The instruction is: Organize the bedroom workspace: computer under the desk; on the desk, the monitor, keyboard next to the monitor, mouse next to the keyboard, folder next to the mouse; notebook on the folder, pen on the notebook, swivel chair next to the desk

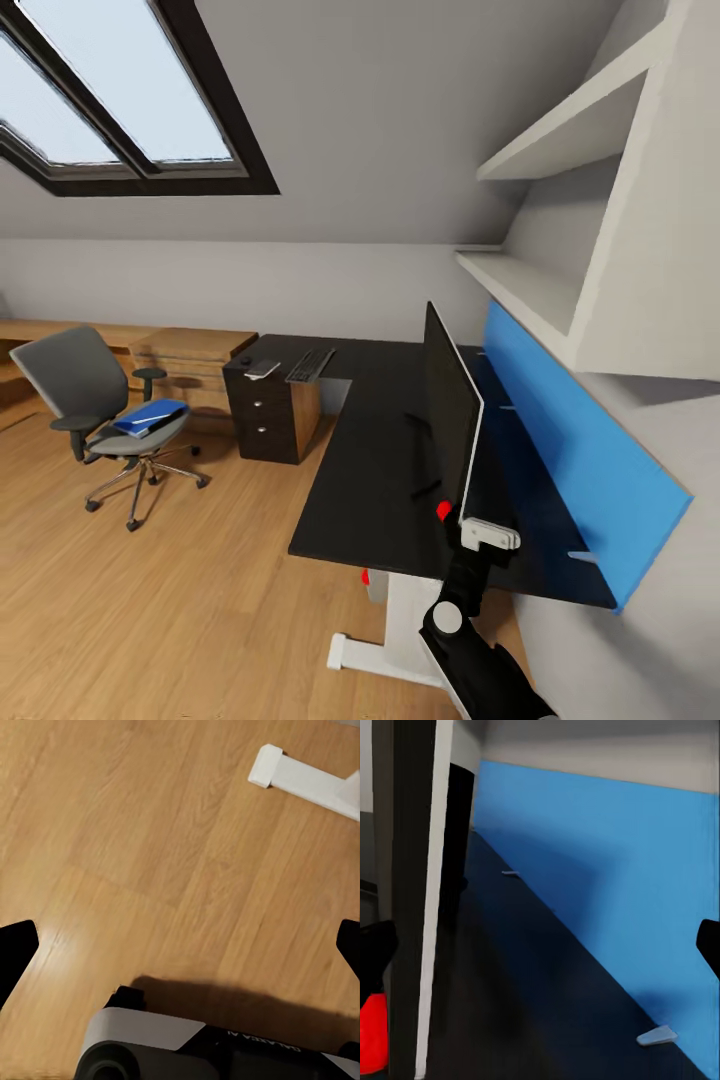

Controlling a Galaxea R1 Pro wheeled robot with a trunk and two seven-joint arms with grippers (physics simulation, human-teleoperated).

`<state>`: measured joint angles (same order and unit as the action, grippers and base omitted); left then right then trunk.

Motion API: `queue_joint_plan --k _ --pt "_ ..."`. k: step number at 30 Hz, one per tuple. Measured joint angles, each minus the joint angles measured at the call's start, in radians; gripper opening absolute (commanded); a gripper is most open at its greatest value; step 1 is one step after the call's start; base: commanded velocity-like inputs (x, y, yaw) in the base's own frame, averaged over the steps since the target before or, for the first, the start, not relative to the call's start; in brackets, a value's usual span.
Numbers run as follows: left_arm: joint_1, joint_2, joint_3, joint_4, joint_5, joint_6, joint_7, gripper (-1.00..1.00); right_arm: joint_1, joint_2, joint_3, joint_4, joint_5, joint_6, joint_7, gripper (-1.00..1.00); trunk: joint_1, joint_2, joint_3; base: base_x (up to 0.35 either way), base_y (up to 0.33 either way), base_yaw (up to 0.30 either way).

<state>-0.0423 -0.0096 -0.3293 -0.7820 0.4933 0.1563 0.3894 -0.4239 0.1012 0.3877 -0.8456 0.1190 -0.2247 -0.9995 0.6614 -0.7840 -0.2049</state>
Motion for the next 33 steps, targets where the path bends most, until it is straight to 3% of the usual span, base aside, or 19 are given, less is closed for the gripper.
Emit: queue_joint_plan --k 13,27,29,30,32,33 --pt "0.000 0.000 0.000 0.000 0.000 0.000 0.000 1.00 0.000 0.000 0.011 0.001 -0.001 0.000 0.000 1.00 0.000 0.000 0.000 -0.304 0.000 0.000" --pt "0.000 0.000 0.000 0.000 0.001 0.000 0.000 1.00 0.002 0.021 0.071 -0.001 -0.008 -0.019 -0.005 1.00 -0.001 0.000 0.000 -0.012 0.000 0.000" --pt "0.000 0.000 0.000 0.000 0.004 -0.001 -0.003 1.00 0.003 0.018 0.111 -0.013 -0.008 -0.033 0.038 1.00 -0.001 0.000 0.000 0.000 0.000 0.000" --pt "0.000 0.000 0.000 0.000 0.004 -0.001 -0.004 1.00 0.003 -0.008 -0.027 -0.149 -0.066 0.017 0.309 1.00 -0.001 0.000 0.000 0.000 0.000 0.000" --pt "0.000 0.001 0.000 0.000 0.004 -0.001 -0.004 1.00 0.003 -0.012 -0.130 -0.242 -0.090 0.073 0.413 1.00 -0.001 0.000 0.000 0.000 0.000 0.000" --pt "0.000 0.001 0.000 0.000 0.004 -0.001 -0.004 1.00 0.003 -0.013 -0.153 -0.262 -0.099 0.092 0.445 1.00 -0.001 0.000 0.000 0.000 0.000 0.000"
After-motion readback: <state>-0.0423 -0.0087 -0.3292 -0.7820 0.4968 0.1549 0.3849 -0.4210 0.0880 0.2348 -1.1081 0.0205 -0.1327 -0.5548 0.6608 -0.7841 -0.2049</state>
